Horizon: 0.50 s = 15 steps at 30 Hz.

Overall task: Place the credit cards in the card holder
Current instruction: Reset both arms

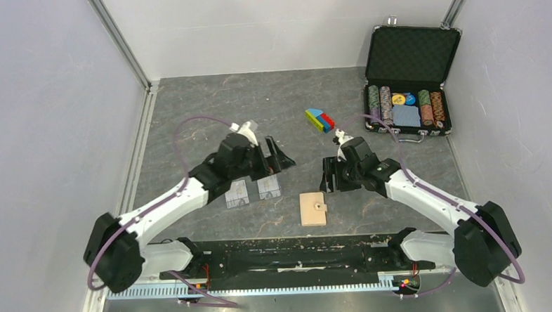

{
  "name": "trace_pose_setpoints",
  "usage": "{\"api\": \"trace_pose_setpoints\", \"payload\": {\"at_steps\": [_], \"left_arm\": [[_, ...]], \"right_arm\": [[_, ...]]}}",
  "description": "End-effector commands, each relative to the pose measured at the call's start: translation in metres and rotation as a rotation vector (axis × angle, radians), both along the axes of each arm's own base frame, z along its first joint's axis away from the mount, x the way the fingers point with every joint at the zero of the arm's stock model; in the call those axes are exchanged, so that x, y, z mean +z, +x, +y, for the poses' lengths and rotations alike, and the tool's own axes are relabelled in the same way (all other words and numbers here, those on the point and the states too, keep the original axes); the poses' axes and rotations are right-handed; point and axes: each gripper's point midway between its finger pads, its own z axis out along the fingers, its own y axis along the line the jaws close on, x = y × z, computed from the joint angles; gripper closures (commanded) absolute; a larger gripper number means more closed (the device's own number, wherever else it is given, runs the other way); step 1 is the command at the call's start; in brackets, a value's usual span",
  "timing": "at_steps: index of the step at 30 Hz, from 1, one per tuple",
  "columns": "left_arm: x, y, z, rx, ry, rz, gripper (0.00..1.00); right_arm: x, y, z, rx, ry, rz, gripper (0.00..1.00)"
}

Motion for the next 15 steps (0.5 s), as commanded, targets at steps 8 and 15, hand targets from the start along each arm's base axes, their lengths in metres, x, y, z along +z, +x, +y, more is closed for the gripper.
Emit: {"api": "trace_pose_setpoints", "payload": {"at_steps": [8,15], "left_arm": [[0.03,0.04,0.168,0.334,0.603,-0.289,0.0],[0.062,0.046,0.19,0.378,0.65,-0.459,0.0]], "right_arm": [[0.055,0.064,-0.066,-0.199,-0.159,-0.354,0.02],[0.085,0.087,-0.085,-0.264,-0.164,-0.507,0.02]]}}
